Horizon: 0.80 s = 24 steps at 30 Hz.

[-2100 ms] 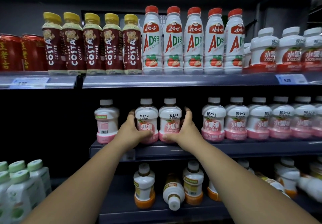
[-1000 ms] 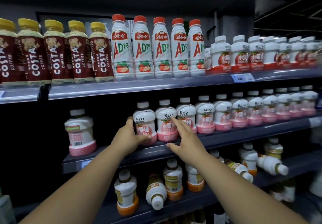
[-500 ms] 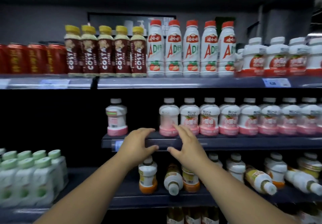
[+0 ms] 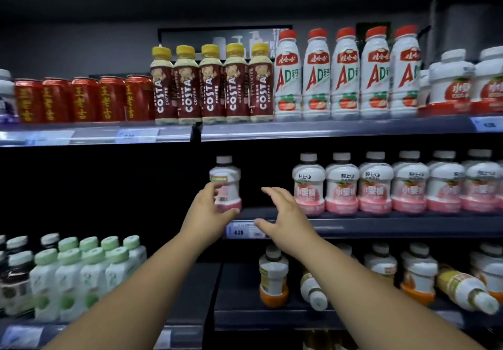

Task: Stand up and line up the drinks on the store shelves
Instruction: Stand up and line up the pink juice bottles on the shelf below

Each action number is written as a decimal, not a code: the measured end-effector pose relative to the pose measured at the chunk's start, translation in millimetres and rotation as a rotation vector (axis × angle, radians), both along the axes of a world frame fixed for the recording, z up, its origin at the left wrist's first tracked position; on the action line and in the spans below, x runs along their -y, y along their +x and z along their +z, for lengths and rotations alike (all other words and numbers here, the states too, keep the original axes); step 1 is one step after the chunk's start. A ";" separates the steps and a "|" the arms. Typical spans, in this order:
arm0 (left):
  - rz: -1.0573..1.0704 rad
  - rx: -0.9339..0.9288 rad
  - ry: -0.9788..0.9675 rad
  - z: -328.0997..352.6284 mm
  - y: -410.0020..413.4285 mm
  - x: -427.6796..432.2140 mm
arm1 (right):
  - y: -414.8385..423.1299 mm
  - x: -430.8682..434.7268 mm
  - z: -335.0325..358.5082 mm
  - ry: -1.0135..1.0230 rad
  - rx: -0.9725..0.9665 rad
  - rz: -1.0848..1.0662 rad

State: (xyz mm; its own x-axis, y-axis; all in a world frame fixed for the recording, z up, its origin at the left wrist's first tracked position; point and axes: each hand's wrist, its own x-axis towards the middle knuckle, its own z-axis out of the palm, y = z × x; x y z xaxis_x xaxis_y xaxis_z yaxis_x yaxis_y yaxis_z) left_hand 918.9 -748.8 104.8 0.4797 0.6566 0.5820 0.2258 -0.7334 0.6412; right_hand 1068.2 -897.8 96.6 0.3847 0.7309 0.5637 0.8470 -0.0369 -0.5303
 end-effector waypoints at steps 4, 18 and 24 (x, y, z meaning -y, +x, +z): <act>-0.037 0.063 -0.068 7.2 11.6 -31.5 | -2.4 -21.9 -1.4 0.012 -0.012 -0.032; -0.191 -0.016 -0.192 17.9 99.4 -12.3 | 33.7 31.6 -11.5 0.130 0.059 -0.294; -0.238 -0.077 -0.225 13.2 115.4 -0.2 | 54.3 51.7 -11.6 0.060 0.031 -0.304</act>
